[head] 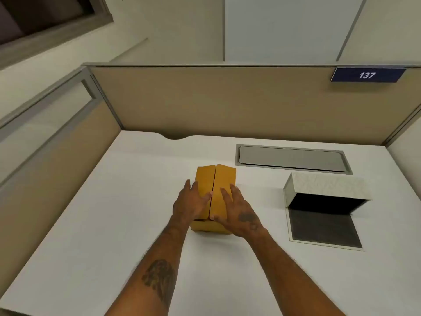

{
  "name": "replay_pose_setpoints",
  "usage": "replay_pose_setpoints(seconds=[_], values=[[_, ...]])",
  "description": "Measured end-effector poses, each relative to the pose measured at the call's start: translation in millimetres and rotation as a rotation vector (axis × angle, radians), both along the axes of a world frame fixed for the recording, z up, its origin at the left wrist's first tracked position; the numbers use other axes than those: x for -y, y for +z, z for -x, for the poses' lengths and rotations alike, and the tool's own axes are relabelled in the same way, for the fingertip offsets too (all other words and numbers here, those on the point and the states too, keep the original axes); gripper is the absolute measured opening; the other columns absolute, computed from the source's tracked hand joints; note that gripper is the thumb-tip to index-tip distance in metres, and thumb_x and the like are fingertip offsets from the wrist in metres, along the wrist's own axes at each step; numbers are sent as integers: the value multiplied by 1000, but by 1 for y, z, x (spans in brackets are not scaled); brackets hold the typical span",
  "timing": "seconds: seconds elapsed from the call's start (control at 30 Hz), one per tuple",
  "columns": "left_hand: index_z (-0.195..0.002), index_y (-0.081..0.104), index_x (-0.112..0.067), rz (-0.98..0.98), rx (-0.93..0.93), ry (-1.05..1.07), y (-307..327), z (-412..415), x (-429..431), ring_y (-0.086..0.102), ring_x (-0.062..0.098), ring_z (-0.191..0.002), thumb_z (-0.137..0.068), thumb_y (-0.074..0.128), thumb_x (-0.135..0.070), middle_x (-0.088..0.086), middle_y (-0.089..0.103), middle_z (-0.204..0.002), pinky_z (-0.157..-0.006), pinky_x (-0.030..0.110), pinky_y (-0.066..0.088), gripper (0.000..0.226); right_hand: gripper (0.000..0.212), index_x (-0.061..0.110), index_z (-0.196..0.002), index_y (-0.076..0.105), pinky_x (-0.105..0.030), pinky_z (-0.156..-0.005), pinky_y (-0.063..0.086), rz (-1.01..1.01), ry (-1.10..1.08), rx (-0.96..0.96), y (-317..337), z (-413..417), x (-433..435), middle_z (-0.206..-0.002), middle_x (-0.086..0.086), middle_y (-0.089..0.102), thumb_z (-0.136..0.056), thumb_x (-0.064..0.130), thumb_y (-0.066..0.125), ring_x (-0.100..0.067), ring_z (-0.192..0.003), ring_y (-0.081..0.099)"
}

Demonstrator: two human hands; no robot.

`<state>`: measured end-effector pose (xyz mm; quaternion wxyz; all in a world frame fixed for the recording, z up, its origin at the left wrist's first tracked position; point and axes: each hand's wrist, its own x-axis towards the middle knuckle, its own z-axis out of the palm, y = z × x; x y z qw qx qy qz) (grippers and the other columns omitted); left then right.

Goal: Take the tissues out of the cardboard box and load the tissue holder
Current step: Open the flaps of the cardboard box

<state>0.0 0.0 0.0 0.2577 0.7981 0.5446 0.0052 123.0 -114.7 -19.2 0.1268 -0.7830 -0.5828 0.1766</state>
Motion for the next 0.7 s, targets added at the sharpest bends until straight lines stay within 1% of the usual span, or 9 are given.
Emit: replay_pose_setpoints(seconds=[0.13,0.2,0.3,0.37,0.5,0.6,0.67,0.7], values=[[-149,23,-17,74,-27,10,-13,-5,-9,35,37,-139,-86,41,-71,10,18,-161,-105,53,38,85,96,21,-154,9,-48,-117,30,45,1,11,-15,9,-9,-164,-13,2,-82,71,48,-31,-150,10],[-147,26,-16,59,-38,-6,-20,-8,-12,42,38,-134,-85,41,-71,12,26,-158,-101,52,42,84,97,22,-153,9,-47,-117,30,58,-20,-2,-23,14,-13,-163,-12,3,-80,72,50,-31,-150,11],[-140,35,-14,11,-54,-35,-27,-9,-16,53,35,-121,-84,45,-70,12,43,-144,-92,49,48,80,101,20,-154,7,-46,-117,27,100,-47,-11,-32,17,-15,-164,-12,0,-79,73,49,-31,-150,8],[-137,38,-14,-9,-56,-44,-30,-8,-17,56,33,-116,-83,47,-70,10,48,-137,-90,47,49,79,101,18,-154,6,-46,-118,26,109,-56,-4,-38,20,-16,-164,-13,0,-81,72,48,-31,-150,7],[-134,42,-15,22,-20,-54,-29,-8,-22,56,32,-115,-83,49,-68,10,54,-133,-91,47,49,73,91,16,-155,6,-45,-120,24,89,-71,16,-39,22,-17,-163,-16,3,-88,64,46,-32,-150,9],[-131,48,-18,117,73,-38,-25,-4,-31,58,31,-113,-88,49,-59,9,58,-132,-95,48,48,60,84,20,-155,2,-45,-121,22,75,-65,-12,-35,22,-14,-164,-14,2,-92,59,41,-31,-150,11],[-137,45,-19,207,158,0,-22,2,-37,55,33,-119,-90,48,-54,10,54,-139,-100,49,45,59,79,25,-155,0,-44,-117,29,50,-76,-82,-26,21,-12,-164,-11,1,-93,53,40,-30,-148,20],[-141,42,-19,247,201,26,-19,6,-40,52,33,-124,-91,49,-53,9,51,-144,-102,49,43,61,76,29,-154,0,-41,-112,36,27,-82,-112,-22,20,-11,-164,-9,1,-93,50,40,-30,-143,30]])
